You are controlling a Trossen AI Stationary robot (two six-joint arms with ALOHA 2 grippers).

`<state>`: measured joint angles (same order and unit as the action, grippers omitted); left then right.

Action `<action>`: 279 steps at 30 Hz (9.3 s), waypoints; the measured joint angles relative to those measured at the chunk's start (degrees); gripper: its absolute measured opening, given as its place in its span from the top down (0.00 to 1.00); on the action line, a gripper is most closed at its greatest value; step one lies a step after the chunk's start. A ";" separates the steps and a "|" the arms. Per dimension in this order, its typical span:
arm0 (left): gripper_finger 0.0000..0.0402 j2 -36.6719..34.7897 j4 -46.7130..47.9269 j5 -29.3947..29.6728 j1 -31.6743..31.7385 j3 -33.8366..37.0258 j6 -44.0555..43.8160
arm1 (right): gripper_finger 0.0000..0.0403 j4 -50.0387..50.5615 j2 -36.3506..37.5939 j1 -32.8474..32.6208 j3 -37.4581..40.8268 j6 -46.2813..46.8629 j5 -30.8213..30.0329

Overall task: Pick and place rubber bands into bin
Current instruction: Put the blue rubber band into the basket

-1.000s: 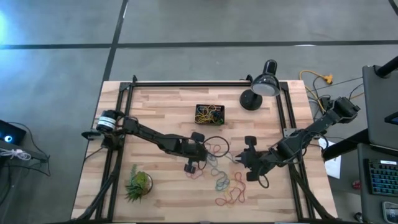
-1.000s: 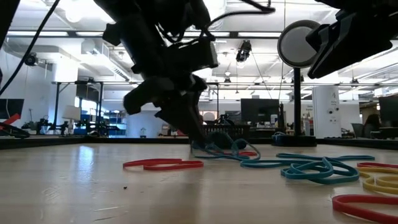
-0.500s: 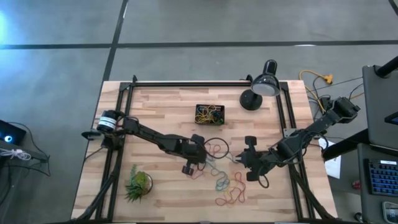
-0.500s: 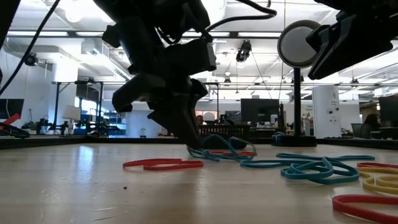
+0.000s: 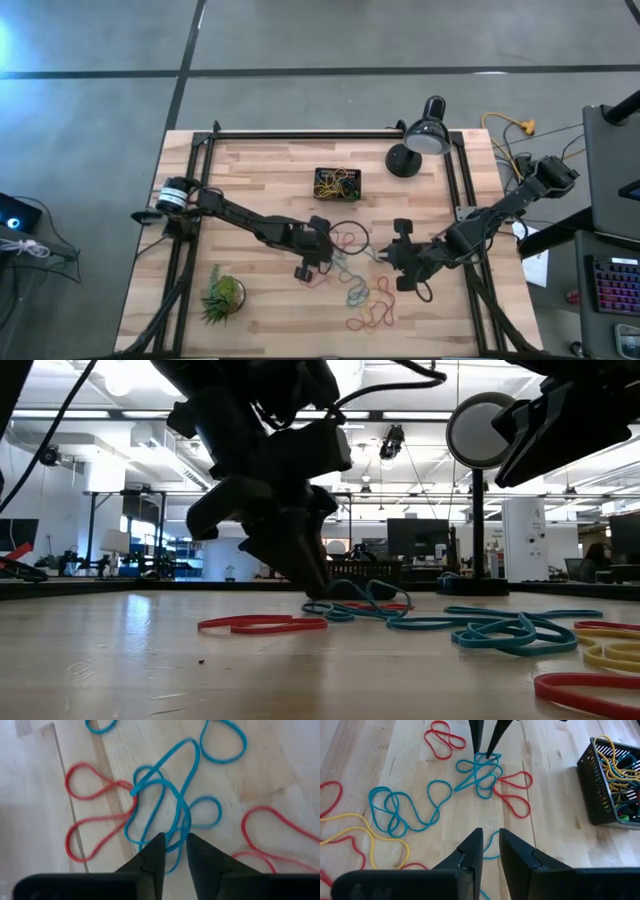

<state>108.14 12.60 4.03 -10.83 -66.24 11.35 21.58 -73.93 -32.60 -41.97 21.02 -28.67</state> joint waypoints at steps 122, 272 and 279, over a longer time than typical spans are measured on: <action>1.00 -32.65 0.15 3.43 -6.14 5.11 10.41 | 0.86 -37.02 -32.50 15.50 -1.19 -8.11 33.81; 0.61 -26.37 -22.02 -0.71 -6.77 24.80 -11.08 | 0.98 -36.75 -7.49 15.95 -1.71 -40.86 8.87; 0.61 -23.44 -27.42 -1.73 -7.02 25.57 -11.03 | 0.98 -36.71 -4.42 22.68 -1.74 -44.54 7.57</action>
<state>84.69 -14.82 2.30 -17.85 -40.67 0.32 -15.13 -78.35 -9.92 -43.70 -23.52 -21.10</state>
